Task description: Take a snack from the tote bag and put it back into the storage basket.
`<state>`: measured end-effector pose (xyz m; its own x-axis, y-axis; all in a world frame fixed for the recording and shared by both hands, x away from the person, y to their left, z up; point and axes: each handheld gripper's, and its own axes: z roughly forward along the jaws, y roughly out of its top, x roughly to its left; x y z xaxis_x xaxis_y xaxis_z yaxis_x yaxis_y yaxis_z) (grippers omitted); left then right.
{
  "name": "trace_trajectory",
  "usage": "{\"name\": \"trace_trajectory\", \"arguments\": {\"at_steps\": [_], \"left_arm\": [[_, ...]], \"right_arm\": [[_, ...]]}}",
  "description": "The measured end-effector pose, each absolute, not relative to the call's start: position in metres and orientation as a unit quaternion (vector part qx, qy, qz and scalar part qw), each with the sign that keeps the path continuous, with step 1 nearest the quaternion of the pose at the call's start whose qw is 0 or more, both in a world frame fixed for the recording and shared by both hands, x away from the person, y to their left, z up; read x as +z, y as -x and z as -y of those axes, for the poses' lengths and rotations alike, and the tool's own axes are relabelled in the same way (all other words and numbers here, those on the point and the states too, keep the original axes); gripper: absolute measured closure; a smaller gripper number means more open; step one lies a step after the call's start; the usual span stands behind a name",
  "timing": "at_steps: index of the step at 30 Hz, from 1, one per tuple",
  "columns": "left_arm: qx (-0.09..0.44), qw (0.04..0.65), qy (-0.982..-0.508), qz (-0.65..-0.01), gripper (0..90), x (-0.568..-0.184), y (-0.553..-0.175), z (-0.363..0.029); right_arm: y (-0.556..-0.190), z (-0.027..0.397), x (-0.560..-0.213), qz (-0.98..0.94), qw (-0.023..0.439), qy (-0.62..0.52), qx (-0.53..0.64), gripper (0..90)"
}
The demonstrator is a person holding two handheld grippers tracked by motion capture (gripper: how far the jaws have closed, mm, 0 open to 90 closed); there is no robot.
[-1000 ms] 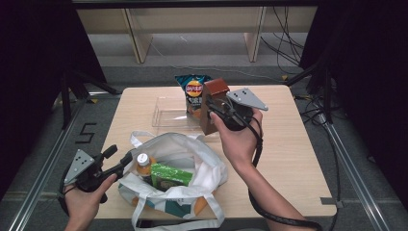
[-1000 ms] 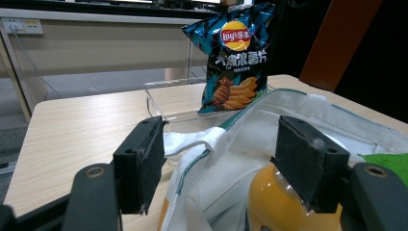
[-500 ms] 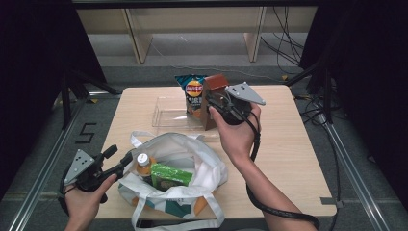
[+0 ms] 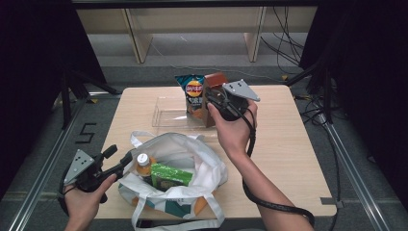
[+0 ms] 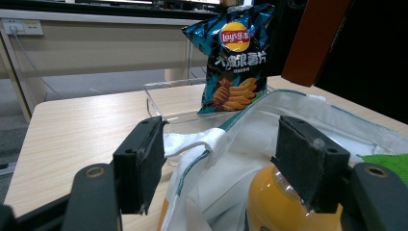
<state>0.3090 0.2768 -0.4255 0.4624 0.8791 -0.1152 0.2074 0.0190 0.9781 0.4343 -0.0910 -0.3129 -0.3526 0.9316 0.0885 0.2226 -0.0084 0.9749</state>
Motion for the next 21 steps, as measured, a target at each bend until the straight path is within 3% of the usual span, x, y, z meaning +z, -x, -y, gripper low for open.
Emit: {"name": "trace_trajectory", "arguments": {"at_steps": [21], "left_arm": [[0.293,0.571,-0.636,-0.427,33.7,-0.426,-0.309,-0.277]], "right_arm": [[-0.454,0.088,-0.324,-0.620,0.345,-0.473,0.522,39.2]]}}
